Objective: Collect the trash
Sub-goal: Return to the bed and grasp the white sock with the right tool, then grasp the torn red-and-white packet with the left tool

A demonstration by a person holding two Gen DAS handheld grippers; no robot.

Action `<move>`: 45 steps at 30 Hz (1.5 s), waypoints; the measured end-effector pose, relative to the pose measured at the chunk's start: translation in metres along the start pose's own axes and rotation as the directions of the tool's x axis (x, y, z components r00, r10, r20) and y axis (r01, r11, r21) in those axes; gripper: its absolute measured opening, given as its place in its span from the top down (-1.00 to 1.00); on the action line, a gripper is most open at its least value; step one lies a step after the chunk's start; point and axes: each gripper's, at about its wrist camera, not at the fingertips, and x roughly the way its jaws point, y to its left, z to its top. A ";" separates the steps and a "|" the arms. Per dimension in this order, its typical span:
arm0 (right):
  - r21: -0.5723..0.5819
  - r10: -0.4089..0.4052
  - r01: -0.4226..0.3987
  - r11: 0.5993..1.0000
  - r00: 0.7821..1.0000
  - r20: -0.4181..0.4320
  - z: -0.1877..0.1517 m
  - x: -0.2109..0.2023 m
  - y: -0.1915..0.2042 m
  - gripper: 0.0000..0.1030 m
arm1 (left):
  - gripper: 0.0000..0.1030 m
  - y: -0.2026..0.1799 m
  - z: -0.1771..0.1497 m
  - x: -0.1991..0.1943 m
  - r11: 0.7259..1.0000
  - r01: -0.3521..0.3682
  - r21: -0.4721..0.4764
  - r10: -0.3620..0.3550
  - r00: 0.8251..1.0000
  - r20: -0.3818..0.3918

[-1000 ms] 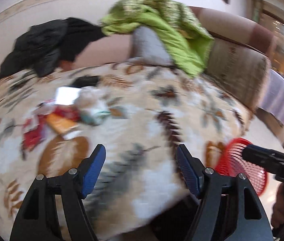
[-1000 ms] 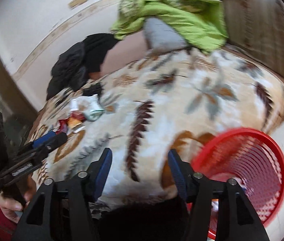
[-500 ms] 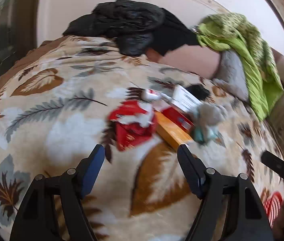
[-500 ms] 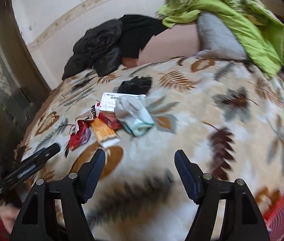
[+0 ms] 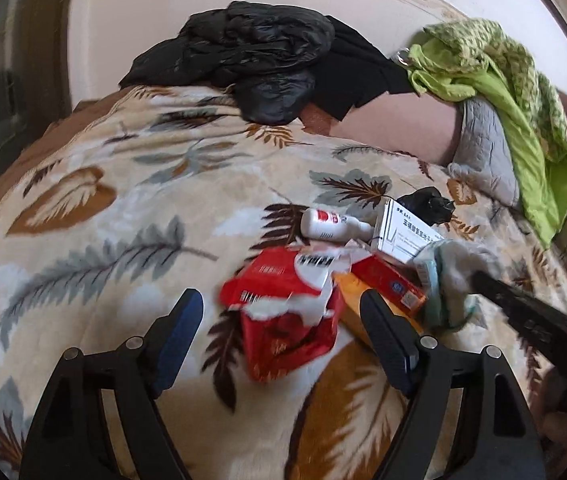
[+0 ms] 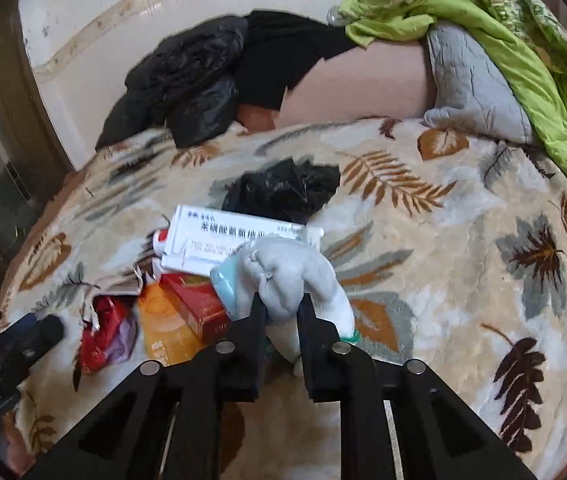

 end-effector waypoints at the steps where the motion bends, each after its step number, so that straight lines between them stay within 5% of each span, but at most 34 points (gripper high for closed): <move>1: -0.002 -0.006 0.006 1.000 1.000 0.020 0.000 -0.006 -0.001 0.75 | -0.55 -0.003 0.002 0.005 1.000 -0.007 0.013 0.007 1.000 -0.002; 6: 0.063 0.039 -0.041 0.997 0.999 0.031 -0.003 -0.018 -0.012 0.75 | -0.55 -0.017 0.012 0.041 0.996 -0.055 0.070 0.059 0.997 -0.056; 8: 0.073 0.048 -0.051 0.996 0.998 0.034 -0.004 -0.021 -0.014 0.75 | -0.35 -0.014 0.014 0.051 0.995 -0.080 0.067 0.085 0.994 -0.071; 12: 0.072 0.067 -0.070 0.995 0.997 0.044 -0.007 -0.027 -0.013 0.75 | 0.31 -0.005 0.016 0.052 1.000 -0.011 0.012 0.011 0.997 -0.077; 18: 0.059 0.091 -0.094 0.994 0.994 0.058 -0.011 -0.036 -0.007 0.75 | 0.63 0.000 0.017 0.028 1.000 0.017 0.003 -0.017 1.000 -0.012; 22: 0.045 0.095 -0.099 0.994 0.992 0.084 -0.014 -0.047 -0.005 0.75 | 0.75 0.019 0.013 0.003 0.981 0.164 -0.103 -0.162 0.986 0.026; 27: 0.042 0.104 -0.109 0.993 0.988 0.117 -0.020 -0.064 -0.005 0.75 | 0.94 0.019 0.006 -0.027 0.967 0.230 -0.107 -0.221 0.971 0.088; 36: 0.067 0.113 -0.123 0.990 0.984 0.140 -0.042 -0.099 -0.016 0.75 | 0.92 0.007 -0.018 -0.050 0.981 0.184 -0.057 -0.180 0.981 0.066; 38: 0.069 0.112 -0.122 0.990 0.984 0.139 -0.047 -0.103 -0.018 0.75 | 0.54 0.009 -0.021 -0.048 0.980 0.186 -0.065 -0.183 0.982 0.044; 40: 0.071 0.111 -0.122 0.990 0.984 0.142 -0.049 -0.106 -0.020 0.75 | -0.19 0.011 -0.021 -0.047 0.982 0.171 -0.077 -0.167 0.984 0.057; 45: 0.081 0.108 -0.119 0.990 0.985 0.133 -0.049 -0.102 -0.023 0.75 | -0.23 -0.007 -0.017 -0.038 0.992 0.129 -0.009 -0.128 0.989 0.073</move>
